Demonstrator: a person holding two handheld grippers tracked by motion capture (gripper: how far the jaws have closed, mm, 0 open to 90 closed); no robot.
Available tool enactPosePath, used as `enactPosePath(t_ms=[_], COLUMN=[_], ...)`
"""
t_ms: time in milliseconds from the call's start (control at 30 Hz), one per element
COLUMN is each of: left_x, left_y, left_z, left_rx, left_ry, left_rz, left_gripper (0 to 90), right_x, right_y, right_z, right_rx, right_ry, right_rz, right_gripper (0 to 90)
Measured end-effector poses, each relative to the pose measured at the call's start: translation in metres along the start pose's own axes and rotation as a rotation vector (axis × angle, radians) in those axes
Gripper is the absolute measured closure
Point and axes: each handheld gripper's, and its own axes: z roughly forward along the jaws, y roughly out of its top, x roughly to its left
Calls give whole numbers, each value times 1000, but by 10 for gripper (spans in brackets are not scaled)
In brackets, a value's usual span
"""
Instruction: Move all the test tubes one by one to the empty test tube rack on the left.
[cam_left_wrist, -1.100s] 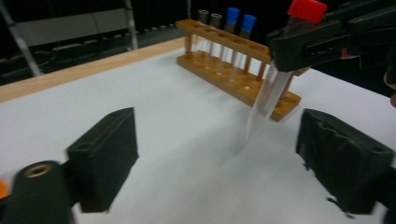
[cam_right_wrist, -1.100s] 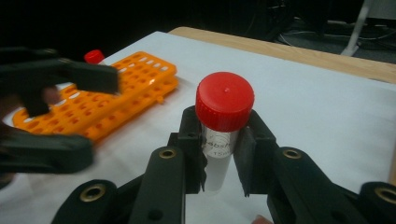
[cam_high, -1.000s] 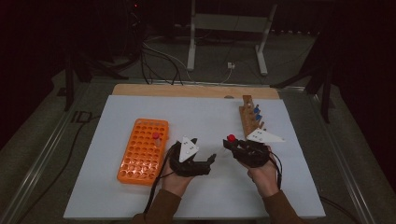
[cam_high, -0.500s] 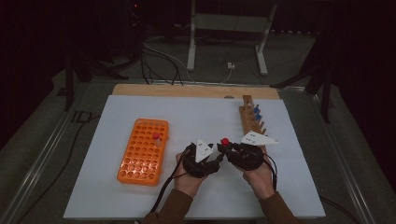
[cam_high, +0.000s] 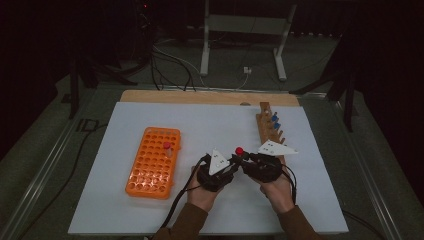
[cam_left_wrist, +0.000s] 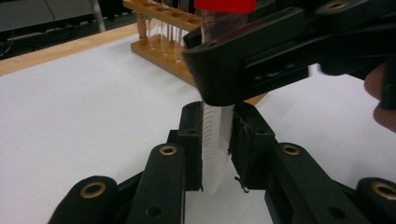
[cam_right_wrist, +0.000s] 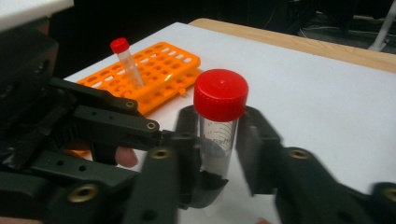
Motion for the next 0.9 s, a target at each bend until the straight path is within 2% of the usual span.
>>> enactPosePath(t_ms=[33, 133, 167, 300, 767, 900], left_x=[1, 6, 7, 14, 41, 49], left_y=[0, 1, 1, 1, -9, -12], left_z=[0, -3, -5, -11, -47, -59], left_rx=[0, 2, 1, -7, -54, -54], left_ry=[2, 15, 21, 34, 105, 131], left_rz=[-5, -12, -17, -30, -80, -79], left_gripper=[756, 757, 757, 757, 758, 757], right_x=[-1, -4, -4, -6, -25, -29], right_y=[0, 3, 4, 7, 4, 3], right_z=[-1, -5, -7, -11, -17, -20], right_rx=[-11, -33, -45, -59, -56, -65], right_ry=[11, 4, -7, -44, -129, -155], right_rz=[4, 12, 12, -3, 27, 37], right_gripper=[574, 403, 332, 169, 28, 14])
